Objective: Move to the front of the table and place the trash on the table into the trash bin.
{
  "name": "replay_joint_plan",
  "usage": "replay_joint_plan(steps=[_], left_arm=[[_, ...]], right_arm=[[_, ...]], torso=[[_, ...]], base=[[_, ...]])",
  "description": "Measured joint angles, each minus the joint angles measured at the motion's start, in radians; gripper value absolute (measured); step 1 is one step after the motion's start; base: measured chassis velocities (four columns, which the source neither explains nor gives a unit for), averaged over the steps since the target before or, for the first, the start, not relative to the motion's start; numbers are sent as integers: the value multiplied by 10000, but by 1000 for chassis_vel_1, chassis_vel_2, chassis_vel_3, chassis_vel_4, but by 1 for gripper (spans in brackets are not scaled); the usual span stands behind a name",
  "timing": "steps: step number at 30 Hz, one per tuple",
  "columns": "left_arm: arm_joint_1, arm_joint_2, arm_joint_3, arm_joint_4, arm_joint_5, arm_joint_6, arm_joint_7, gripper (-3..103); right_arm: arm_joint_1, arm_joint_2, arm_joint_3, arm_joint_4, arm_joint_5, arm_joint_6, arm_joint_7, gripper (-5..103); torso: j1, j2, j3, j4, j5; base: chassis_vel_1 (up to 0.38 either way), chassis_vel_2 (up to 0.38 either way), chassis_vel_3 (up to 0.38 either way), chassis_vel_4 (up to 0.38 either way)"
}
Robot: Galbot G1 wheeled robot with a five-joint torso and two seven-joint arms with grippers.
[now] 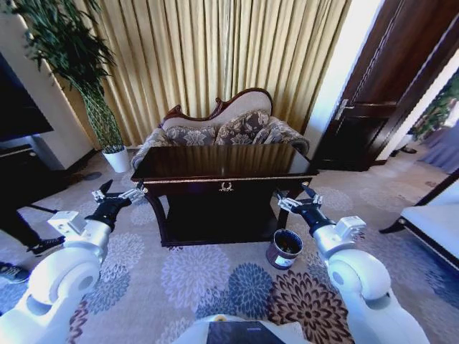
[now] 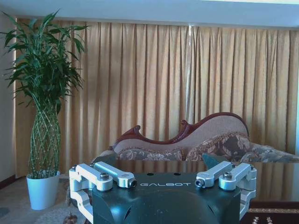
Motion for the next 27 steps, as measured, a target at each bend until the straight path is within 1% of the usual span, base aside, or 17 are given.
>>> replay_joint_plan(steps=[6,15,20,27], left_arm=[[35,-16,-1,-6,23,-10,1,100],[18,7,31,25,35,-21,1,100],[17,4,39,62,36,-27,13,100],[11,-3,47,107,49,-37,28,100]], right_arm=[[-22,-5,12,-40,0,44,-6,100],[-33,17,25,-93,12,85,-11,100],[-41,57,20,-98,12,96,-12,100],[-53,101,-4,-68,-8,99,-11,100]], torso=[[0,0,0,-4,1],[0,0,-1,-1,0],[2,-1,1,-4,2],[1,0,0,-1,-1]], base=[[137,-134,-149,127],[160,-135,-156,149],[165,-189,-163,170],[183,-186,-200,184]])
